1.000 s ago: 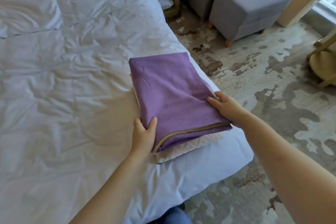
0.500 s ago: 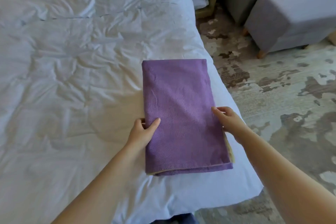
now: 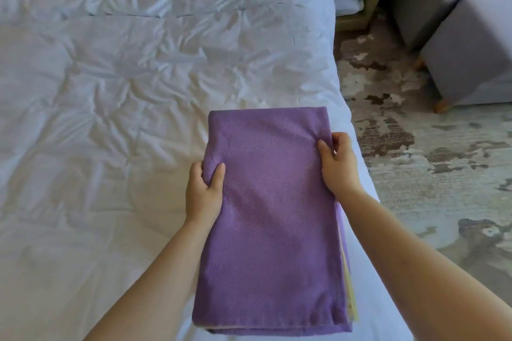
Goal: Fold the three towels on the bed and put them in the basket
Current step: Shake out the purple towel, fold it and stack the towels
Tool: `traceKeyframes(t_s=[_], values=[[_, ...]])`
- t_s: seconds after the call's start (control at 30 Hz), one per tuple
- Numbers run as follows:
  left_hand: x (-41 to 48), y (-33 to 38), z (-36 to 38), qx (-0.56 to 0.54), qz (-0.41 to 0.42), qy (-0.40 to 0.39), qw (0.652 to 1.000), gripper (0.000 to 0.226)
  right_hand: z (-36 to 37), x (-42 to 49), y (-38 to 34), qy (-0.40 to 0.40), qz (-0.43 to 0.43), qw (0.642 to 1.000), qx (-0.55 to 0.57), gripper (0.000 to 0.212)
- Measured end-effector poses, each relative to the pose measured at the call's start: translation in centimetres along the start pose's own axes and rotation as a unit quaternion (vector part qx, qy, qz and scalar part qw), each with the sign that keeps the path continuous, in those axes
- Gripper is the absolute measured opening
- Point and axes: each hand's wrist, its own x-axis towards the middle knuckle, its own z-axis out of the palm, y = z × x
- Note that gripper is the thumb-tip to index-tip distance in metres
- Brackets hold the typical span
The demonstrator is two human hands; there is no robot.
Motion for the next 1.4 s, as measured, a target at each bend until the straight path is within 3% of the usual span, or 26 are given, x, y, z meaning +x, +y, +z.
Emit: traceKeyframes(t_s=[0.1,0.17,0.23,0.3,0.4,0.5,0.6,0.67,0.77,1.0,1.1,1.23,1.3,1.4], values=[[-0.2,0.4,0.7,0.117,-0.014,-0.003,0.993,0.046,0.8,0.0,1.1,-0.007,0.050,0.998,-0.027,0.028],[-0.2,0.9,0.7,0.226,0.080,0.042,0.970,0.055,0.7,0.4,1.1,0.007,0.079,0.997,-0.008,0.035],[-0.5,1.5,0.7,0.323,0.223,0.049,0.919,0.055,0.4,1.3,0.6,0.011,0.097,0.995,0.031,0.043],[-0.7,2.0,1.3,0.382,0.323,-0.024,0.865,0.055,0.3,2.6,-0.4,0.006,0.090,0.994,0.053,0.052],[-0.1,2.0,2.8,0.443,0.310,-0.132,0.831,0.066,0.7,4.9,-1.7,-0.016,0.062,0.998,-0.010,0.054],[0.2,0.8,3.5,0.455,0.256,-0.153,0.839,0.075,0.9,6.4,-2.6,-0.016,0.052,0.999,-0.001,0.032],[-0.1,0.0,3.6,0.434,0.231,-0.149,0.858,0.081,0.8,7.3,-3.8,0.054,-0.012,0.998,0.031,0.010],[-0.3,-0.1,3.4,0.411,0.237,-0.142,0.869,0.082,1.0,7.6,-4.0,0.079,-0.011,0.996,0.048,0.009],[-0.5,-0.1,2.9,0.392,0.254,-0.154,0.871,0.078,1.3,7.0,-2.5,0.022,0.094,0.995,0.039,0.024],[-3.0,-0.3,1.2,0.421,0.273,-0.197,0.842,0.075,-0.9,0.8,-1.3,-0.035,0.194,0.977,0.080,0.042],[-4.3,0.1,1.2,0.426,0.301,-0.215,0.826,0.068,-1.6,-4.3,-0.3,-0.051,0.185,0.981,0.034,0.042],[-5.0,0.4,1.6,0.429,0.316,-0.227,0.815,0.064,-2.4,-9.5,1.4,0.017,0.152,0.988,0.014,0.050],[-5.3,0.5,1.9,0.431,0.321,-0.223,0.814,0.063,-2.6,-11.2,1.9,0.021,0.151,0.988,0.000,0.041],[-5.9,0.4,2.1,0.424,0.340,-0.226,0.809,0.062,-2.7,-12.4,2.3,-0.042,0.149,0.987,-0.041,0.025]])
